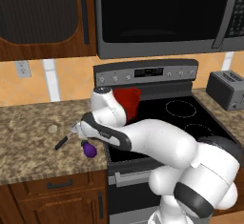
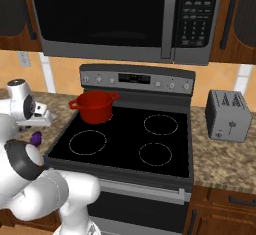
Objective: Put the eggplant and garlic in the pot. Retrieve the spatula and lightly stir the vegetables in the pot.
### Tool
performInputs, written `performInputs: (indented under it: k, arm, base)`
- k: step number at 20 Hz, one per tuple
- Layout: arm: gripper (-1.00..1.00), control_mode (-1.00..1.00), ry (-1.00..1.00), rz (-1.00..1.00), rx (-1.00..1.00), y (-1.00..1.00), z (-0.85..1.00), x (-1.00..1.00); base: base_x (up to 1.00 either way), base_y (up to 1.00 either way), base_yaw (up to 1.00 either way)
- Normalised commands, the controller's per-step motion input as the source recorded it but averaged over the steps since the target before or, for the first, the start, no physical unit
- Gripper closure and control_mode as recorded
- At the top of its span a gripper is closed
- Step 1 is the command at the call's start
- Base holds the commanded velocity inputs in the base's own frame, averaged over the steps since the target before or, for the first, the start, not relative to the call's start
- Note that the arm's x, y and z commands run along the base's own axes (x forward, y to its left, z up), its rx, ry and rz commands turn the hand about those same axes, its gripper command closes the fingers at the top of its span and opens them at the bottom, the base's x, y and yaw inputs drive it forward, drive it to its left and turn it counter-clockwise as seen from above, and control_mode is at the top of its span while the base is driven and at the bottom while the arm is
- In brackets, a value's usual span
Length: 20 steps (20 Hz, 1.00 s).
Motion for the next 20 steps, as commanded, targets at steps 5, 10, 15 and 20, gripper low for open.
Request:
performInputs:
  k: [5,10,15,20]
  arm:
    - [-1.0,-1.0,0.02,0.0,0.0,0.57,-0.54,0.17]
    - [-1.0,-1.0,0.0,0.0,0.0,0.16,-0.5,0.06]
    - [-1.0,-1.0,0.0,-0.08,0.0,-0.15,-0.14,0.0]
    - [-1.0,-1.0,0.03,-0.09,0.0,-0.23,-0.31,0.03]
  base:
    - [0.0,0.0,0.0]
    - [0.0,0.0,0.0]
    - [0.0,0.0,0.0]
    - [0.0,0.0,0.0]
